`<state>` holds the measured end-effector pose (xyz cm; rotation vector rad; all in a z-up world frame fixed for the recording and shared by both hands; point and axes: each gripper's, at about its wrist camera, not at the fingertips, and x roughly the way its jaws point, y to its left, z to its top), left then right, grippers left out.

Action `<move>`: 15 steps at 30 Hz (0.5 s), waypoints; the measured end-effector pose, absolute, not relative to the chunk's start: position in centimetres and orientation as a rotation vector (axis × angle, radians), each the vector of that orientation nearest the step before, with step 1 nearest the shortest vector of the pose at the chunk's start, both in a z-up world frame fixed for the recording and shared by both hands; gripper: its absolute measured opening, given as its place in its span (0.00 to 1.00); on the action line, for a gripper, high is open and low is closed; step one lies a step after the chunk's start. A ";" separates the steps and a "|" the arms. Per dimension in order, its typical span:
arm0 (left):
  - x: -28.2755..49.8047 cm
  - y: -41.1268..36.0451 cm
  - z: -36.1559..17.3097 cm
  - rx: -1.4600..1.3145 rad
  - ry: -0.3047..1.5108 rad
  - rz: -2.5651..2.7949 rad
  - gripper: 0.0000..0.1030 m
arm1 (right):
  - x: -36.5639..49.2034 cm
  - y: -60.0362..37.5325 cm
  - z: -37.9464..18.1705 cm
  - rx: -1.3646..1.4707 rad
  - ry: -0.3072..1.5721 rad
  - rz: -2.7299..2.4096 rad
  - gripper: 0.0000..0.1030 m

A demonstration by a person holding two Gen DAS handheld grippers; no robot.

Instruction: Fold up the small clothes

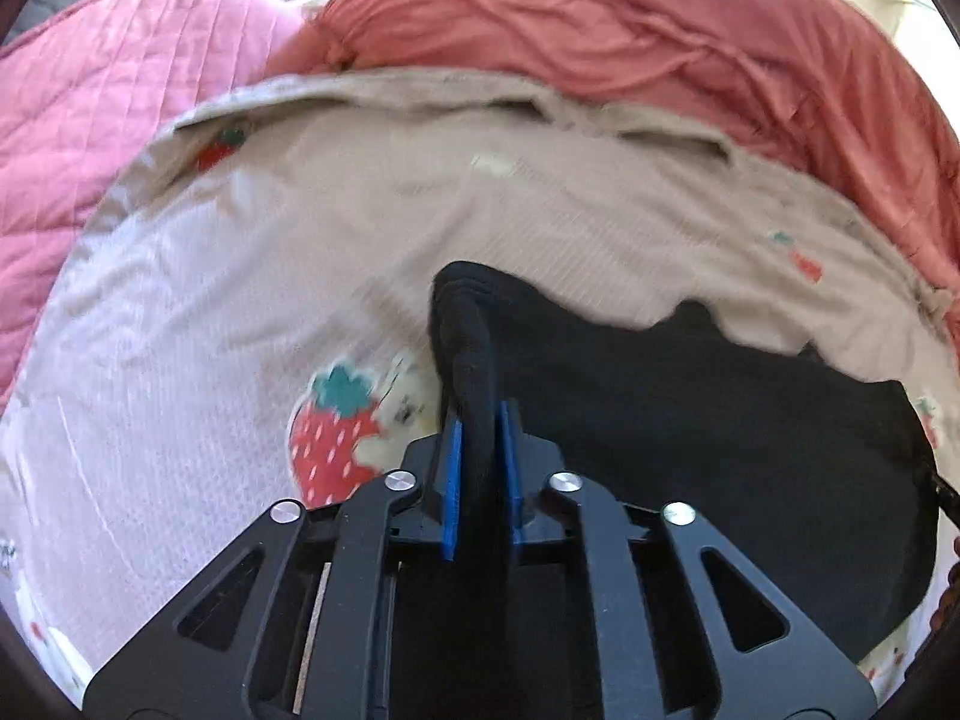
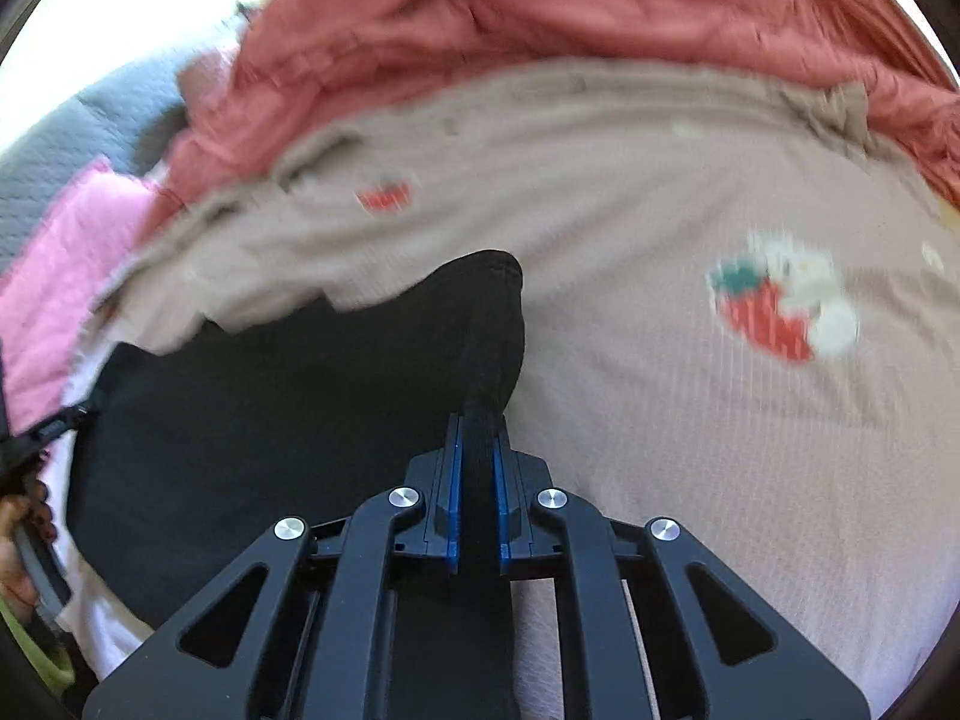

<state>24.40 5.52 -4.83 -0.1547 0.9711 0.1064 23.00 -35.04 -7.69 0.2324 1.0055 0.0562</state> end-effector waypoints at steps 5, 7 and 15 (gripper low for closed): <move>23.5 5.7 -5.7 -0.128 0.973 0.117 0.20 | 22.9 -35.1 -8.3 0.219 1.024 0.034 0.10; 23.1 5.5 -5.3 -0.115 0.964 0.126 0.20 | 22.9 -35.4 -8.5 0.223 1.033 0.019 0.14; 19.5 1.7 -2.1 -0.041 0.881 0.038 0.36 | 22.1 -35.9 -7.2 0.218 1.000 -0.030 0.33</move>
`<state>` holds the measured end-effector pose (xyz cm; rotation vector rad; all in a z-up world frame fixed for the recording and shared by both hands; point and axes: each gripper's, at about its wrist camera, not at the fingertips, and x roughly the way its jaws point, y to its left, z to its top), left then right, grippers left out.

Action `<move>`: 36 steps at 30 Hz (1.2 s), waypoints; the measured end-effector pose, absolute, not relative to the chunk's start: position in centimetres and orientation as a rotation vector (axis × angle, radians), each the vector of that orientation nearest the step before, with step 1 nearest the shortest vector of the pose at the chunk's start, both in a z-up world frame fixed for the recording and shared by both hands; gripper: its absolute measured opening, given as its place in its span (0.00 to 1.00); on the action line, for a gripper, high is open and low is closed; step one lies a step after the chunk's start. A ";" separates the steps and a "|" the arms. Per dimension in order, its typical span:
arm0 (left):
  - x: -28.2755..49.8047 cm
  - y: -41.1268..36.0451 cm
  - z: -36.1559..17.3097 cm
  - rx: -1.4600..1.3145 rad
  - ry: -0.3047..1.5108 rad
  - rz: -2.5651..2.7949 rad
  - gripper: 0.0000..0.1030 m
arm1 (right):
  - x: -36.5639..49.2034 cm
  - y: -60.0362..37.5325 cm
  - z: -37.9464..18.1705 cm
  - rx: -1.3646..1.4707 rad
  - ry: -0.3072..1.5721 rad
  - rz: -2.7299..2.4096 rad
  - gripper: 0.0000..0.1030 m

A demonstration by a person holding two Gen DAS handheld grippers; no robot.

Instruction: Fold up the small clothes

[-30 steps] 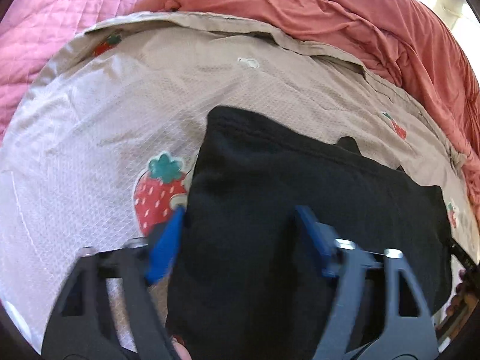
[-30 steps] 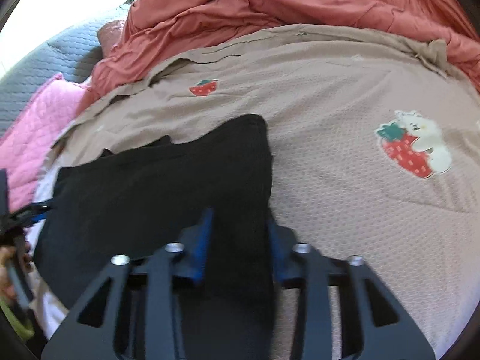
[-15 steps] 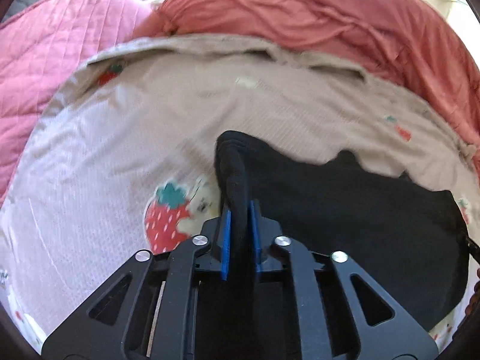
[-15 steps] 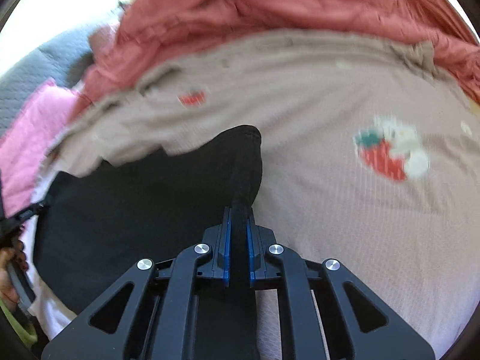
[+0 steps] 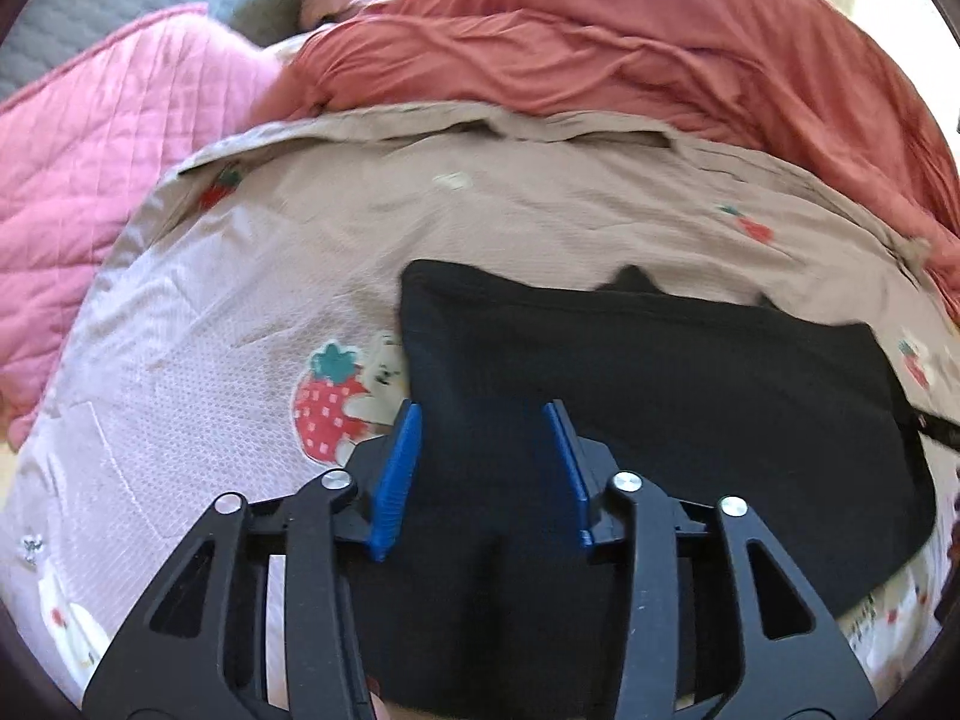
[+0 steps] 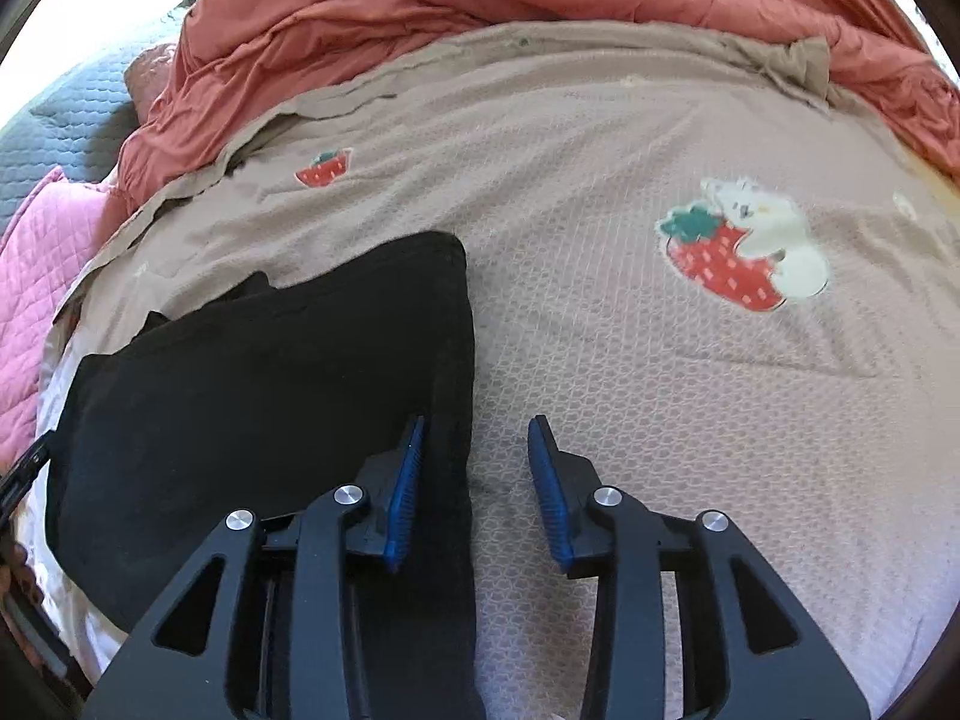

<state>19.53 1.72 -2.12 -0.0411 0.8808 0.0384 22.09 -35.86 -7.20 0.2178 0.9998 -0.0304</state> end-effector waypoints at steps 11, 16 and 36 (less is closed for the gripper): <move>16.3 -1.2 -1.8 -0.047 0.930 -0.051 0.51 | 18.7 -30.6 -3.5 0.065 0.892 0.154 0.54; 15.7 -1.3 -2.6 -0.038 0.970 -0.054 0.56 | 18.1 -28.4 -3.6 0.045 0.904 0.240 0.59; 15.3 0.0 -4.6 -0.092 1.031 -0.021 0.61 | 18.3 -26.5 -6.6 0.078 1.014 0.284 0.70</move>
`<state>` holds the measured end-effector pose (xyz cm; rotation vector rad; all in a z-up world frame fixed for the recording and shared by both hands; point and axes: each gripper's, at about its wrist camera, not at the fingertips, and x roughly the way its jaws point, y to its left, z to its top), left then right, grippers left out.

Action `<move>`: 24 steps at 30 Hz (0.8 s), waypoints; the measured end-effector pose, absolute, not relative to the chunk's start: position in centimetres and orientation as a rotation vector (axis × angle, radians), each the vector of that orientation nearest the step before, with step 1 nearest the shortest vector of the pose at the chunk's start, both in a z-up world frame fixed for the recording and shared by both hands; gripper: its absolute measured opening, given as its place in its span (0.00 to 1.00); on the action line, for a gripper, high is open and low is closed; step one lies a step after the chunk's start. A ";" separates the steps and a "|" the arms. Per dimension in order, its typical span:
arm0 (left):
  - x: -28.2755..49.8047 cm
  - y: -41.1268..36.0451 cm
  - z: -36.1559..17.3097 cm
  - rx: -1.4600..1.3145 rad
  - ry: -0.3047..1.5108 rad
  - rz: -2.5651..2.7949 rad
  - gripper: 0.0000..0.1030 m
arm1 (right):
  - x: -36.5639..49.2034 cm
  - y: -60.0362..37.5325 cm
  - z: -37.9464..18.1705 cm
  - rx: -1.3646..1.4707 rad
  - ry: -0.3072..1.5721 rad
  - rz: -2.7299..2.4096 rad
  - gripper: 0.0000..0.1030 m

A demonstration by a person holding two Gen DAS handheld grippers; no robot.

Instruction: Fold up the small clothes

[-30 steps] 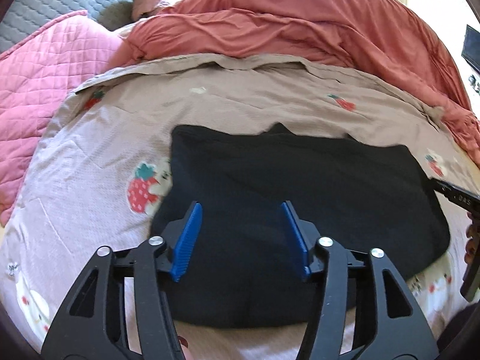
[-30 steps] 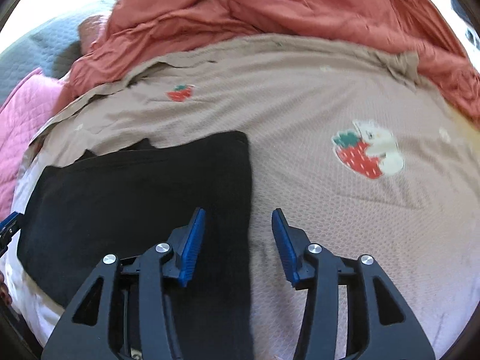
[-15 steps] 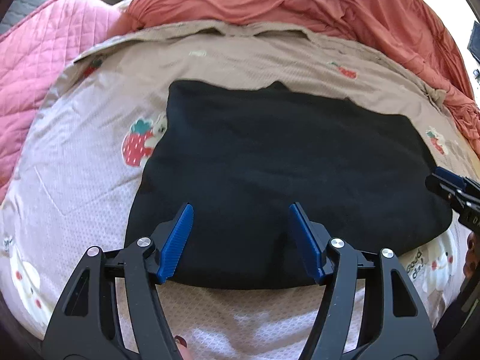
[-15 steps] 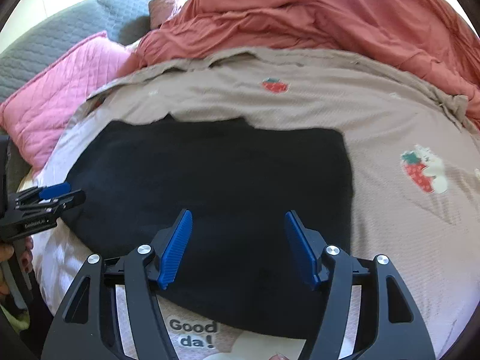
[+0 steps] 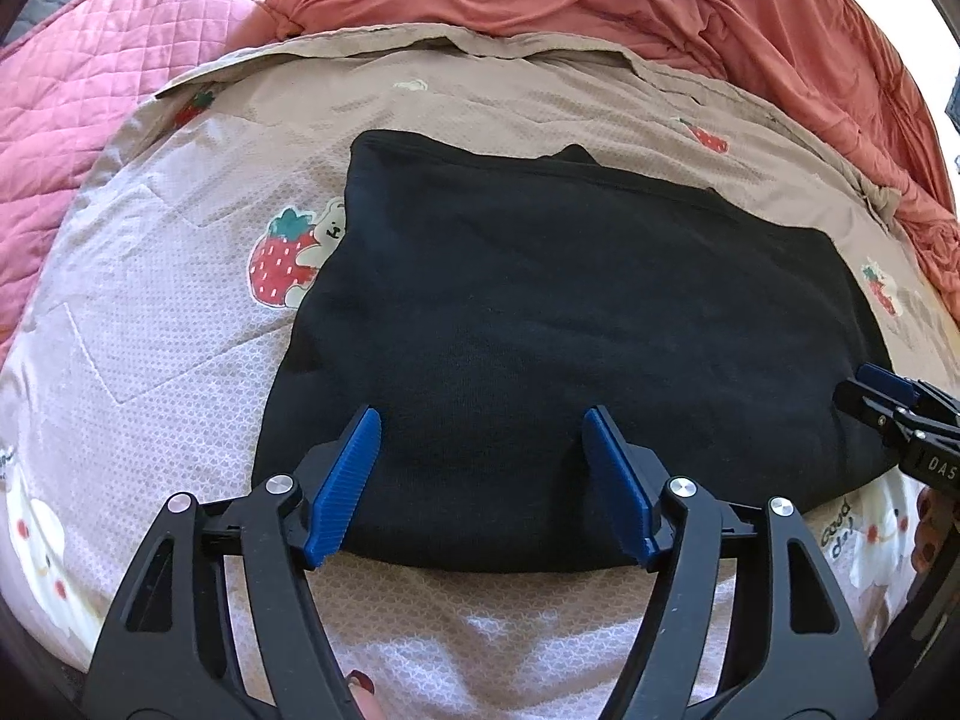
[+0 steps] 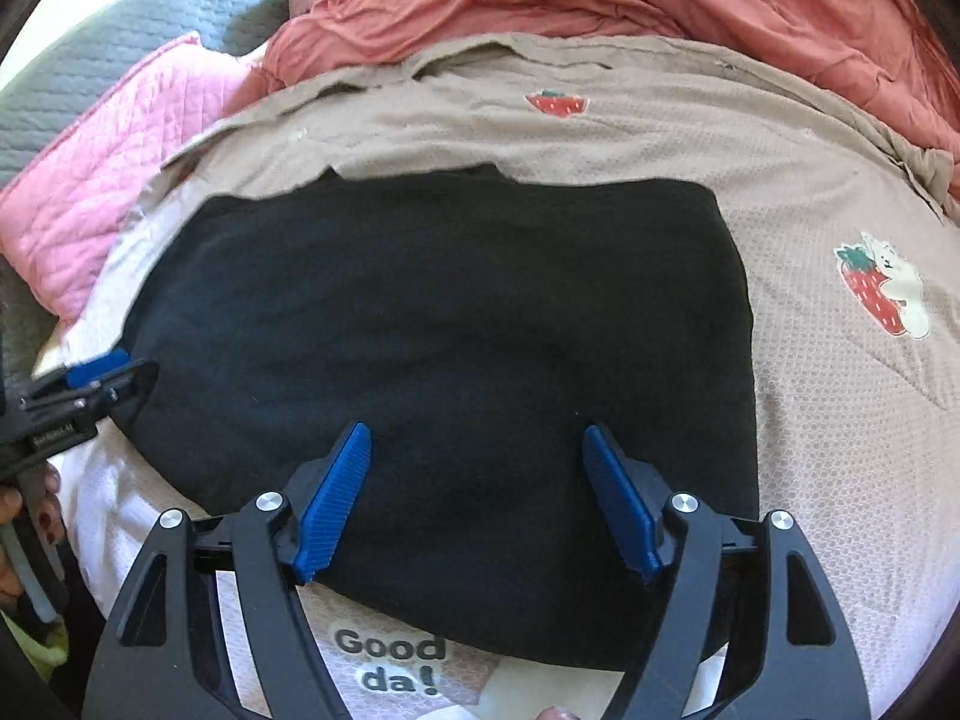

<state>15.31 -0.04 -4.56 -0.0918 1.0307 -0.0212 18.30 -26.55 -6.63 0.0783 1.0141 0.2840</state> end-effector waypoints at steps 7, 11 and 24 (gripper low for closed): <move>14.9 0.3 -4.0 -0.131 1.041 -0.032 0.69 | 17.9 -26.8 -5.1 0.089 0.930 0.292 0.80; 14.7 0.3 -3.6 -0.132 1.039 -0.030 0.71 | 17.6 -26.7 -4.2 0.072 0.871 0.287 0.89; 13.9 1.6 -2.4 -0.136 0.997 0.014 0.90 | 15.4 -25.4 -2.2 -0.019 0.716 0.283 0.91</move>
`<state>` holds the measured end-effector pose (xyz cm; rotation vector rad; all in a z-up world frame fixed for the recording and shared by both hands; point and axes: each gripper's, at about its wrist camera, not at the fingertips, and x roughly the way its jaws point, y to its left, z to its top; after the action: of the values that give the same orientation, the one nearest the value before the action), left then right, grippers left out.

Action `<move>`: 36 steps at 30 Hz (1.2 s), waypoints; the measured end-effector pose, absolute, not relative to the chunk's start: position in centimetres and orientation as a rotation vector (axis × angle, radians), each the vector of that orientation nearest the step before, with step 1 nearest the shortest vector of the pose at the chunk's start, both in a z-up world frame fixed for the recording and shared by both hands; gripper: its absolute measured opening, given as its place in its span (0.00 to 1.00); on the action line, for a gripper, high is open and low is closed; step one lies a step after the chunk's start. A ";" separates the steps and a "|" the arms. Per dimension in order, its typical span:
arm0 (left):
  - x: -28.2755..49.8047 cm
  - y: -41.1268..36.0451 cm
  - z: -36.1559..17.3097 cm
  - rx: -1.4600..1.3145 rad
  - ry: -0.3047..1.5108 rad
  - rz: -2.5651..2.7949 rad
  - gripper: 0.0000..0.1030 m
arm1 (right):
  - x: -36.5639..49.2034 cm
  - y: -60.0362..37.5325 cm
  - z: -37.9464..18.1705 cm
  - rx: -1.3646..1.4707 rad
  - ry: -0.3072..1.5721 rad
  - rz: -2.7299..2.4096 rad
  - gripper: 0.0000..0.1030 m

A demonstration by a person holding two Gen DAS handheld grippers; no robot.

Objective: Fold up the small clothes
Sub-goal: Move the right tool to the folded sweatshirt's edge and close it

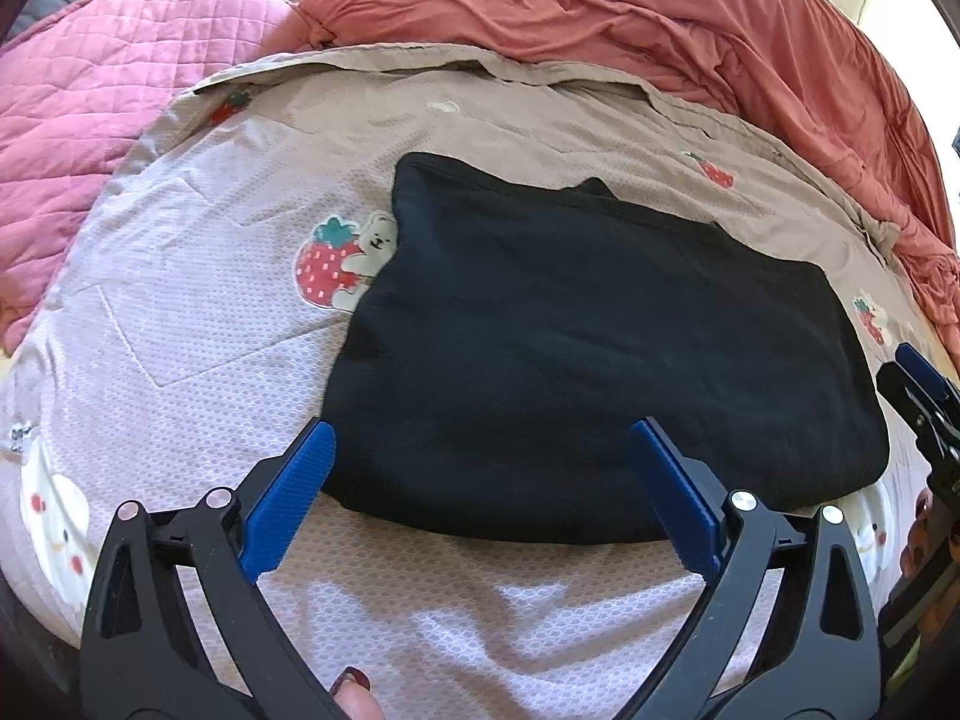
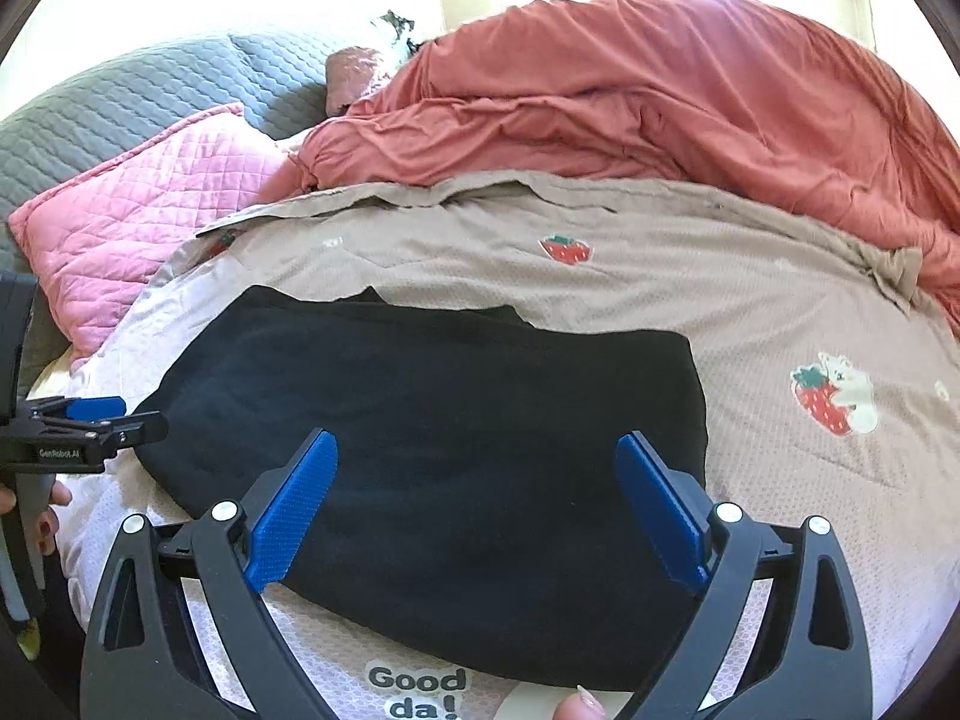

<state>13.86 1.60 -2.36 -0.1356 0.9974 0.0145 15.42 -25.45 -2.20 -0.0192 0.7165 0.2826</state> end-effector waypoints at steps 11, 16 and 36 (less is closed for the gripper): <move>13.2 4.8 -1.6 -0.197 0.969 0.056 0.91 | 12.9 -22.1 -2.0 -0.106 0.675 0.315 0.95; 13.1 6.4 -1.9 -0.215 0.968 0.084 0.91 | 11.6 -20.1 -2.2 -0.183 0.666 0.325 0.95; 13.7 11.2 -4.2 -0.271 0.967 0.125 0.90 | 8.8 -7.9 -4.8 -0.403 0.713 0.387 0.96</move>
<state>13.73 11.19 -4.16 -0.2708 0.9673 0.1249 8.85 -7.93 -4.76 -0.4031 0.7126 0.3870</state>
